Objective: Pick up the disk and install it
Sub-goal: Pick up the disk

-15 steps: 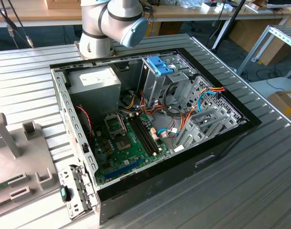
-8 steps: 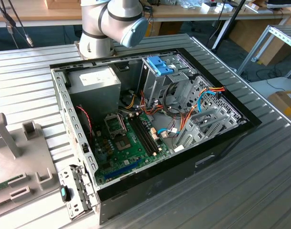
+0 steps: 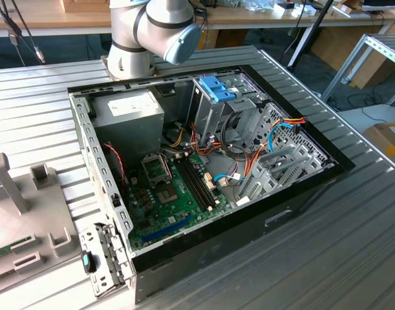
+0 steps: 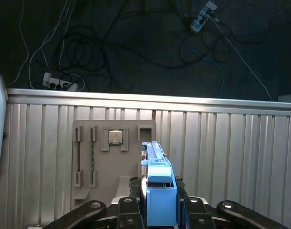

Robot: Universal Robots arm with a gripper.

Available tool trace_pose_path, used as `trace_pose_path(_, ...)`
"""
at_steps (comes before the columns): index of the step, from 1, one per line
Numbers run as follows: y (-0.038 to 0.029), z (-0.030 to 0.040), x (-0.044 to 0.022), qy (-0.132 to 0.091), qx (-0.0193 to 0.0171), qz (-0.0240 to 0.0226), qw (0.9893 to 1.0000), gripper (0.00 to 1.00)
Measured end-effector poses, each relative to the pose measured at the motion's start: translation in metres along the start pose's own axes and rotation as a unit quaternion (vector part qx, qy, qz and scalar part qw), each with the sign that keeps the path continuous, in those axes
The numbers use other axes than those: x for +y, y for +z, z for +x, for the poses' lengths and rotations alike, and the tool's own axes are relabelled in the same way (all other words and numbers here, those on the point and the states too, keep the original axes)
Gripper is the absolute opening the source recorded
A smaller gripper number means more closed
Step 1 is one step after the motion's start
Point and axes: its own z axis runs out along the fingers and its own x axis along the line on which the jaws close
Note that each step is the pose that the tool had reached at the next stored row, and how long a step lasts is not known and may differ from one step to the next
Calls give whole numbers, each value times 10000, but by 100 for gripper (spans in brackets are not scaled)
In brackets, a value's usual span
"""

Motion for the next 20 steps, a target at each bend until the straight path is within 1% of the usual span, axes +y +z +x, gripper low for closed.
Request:
trace_pose_path(2, -1, 3, -72, 0, 0, 0, 10000, 37)
trace_pose_path(4, -1, 5, -114, 0, 0, 0, 10000, 37)
trace_pose_path(8, -4, 11, -285, 0, 0, -1, 10000, 37)
trace_pose_path(9, -4, 12, -317, 0, 0, -1, 10000, 37)
trace_pose_path(11, -5, 12, -336, 0, 0, -2, 10000, 37)
trace_pose_path(18, -5, 12, -340, 0, 0, -2, 10000, 37)
trace_pose_path(20, -6, 14, -358, -1, 0, -2, 10000, 37)
